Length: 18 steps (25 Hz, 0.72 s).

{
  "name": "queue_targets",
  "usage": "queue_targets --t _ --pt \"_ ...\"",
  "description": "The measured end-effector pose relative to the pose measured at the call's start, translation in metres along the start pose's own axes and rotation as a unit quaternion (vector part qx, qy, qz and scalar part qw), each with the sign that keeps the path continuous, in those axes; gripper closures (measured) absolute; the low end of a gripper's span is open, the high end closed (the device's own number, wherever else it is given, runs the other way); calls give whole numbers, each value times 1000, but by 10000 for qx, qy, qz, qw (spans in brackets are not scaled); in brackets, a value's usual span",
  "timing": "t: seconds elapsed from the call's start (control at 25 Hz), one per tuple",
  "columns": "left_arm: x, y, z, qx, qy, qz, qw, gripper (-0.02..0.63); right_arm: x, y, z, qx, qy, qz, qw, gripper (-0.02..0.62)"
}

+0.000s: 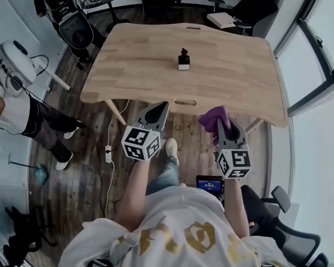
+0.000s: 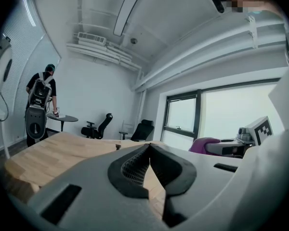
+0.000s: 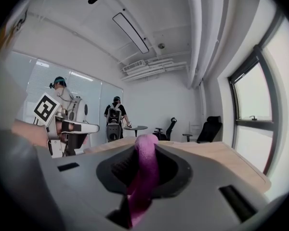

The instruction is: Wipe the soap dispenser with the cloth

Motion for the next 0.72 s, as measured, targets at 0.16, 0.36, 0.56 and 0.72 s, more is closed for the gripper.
queue_targets --t 0.16,0.36,0.56,0.72 --pt "4 -50 -24 -149 102 -48 9998 597 -14 -43 20 -195 283 -364 9987 541" --pt "26 -120 -67 -269 113 -81 9995 597 -7 -110 46 -170 -73 -388 9991 541" --pt "42 -186 -115 -376 237 -194 9988 597 -3 -172 81 -316 -383 -455 9977 541" --pt "51 -222 -148 -481 221 -279 9982 597 4 -219 99 -466 -498 -534 9962 541"
Point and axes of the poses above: the fingertips, and each gripper's own axes: y backward along the fingers, z to its right, x out of its top, the point moved 1 cm from there along y, backward along the fingers, and after that the axes turned 5 degrees about y, right-handed, at the moved point
